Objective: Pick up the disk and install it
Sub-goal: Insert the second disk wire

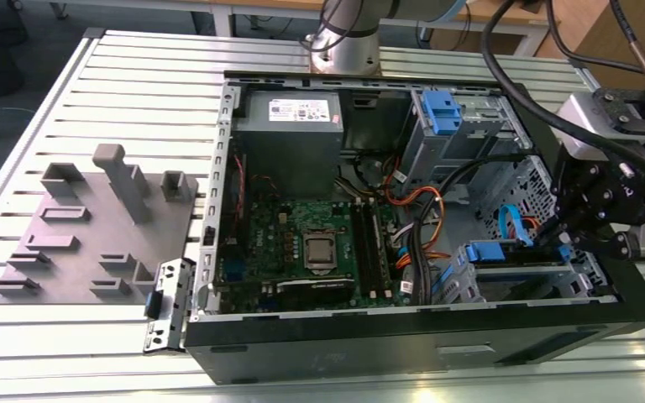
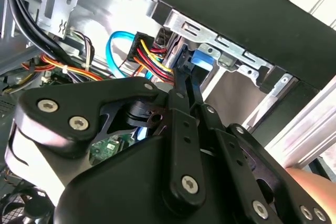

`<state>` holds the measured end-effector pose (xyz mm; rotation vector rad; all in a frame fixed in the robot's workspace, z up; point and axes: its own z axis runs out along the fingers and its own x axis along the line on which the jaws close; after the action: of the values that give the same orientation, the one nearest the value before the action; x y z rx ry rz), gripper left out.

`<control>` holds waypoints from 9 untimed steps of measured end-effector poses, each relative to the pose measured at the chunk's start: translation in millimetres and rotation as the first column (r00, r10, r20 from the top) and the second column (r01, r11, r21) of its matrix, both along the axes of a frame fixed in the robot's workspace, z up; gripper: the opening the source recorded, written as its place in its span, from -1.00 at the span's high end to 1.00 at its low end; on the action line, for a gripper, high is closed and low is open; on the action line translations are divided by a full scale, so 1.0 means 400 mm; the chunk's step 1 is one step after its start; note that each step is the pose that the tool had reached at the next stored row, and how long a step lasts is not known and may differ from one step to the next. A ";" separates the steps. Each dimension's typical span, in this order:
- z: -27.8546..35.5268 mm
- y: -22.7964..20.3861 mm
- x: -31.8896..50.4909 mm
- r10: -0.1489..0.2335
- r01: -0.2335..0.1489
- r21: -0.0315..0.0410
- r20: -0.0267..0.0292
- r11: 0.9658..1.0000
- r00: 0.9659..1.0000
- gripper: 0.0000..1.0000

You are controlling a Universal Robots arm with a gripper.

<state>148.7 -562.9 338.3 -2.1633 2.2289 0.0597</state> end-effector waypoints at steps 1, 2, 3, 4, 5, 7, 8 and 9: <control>0.000 0.000 -0.002 0.000 0.000 0.001 0.000 1.000 1.000 0.67; 0.000 0.000 -0.004 0.000 0.000 0.001 0.000 1.000 1.000 0.67; -0.001 0.000 -0.005 0.000 0.000 0.001 0.000 1.000 1.000 0.67; -0.001 -0.001 -0.006 0.000 0.000 0.001 0.001 1.000 1.000 0.67; -0.001 -0.002 -0.006 0.000 0.000 0.001 0.001 1.000 1.000 0.67; -0.003 -0.003 -0.006 0.000 0.000 0.001 0.001 1.000 1.000 0.67; -0.003 -0.003 -0.006 0.000 0.000 0.001 0.001 1.000 1.000 0.67; -0.004 -0.003 -0.006 0.000 0.000 0.001 0.001 1.000 1.000 0.67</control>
<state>146.4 -564.3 336.7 -2.1626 2.2279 0.0603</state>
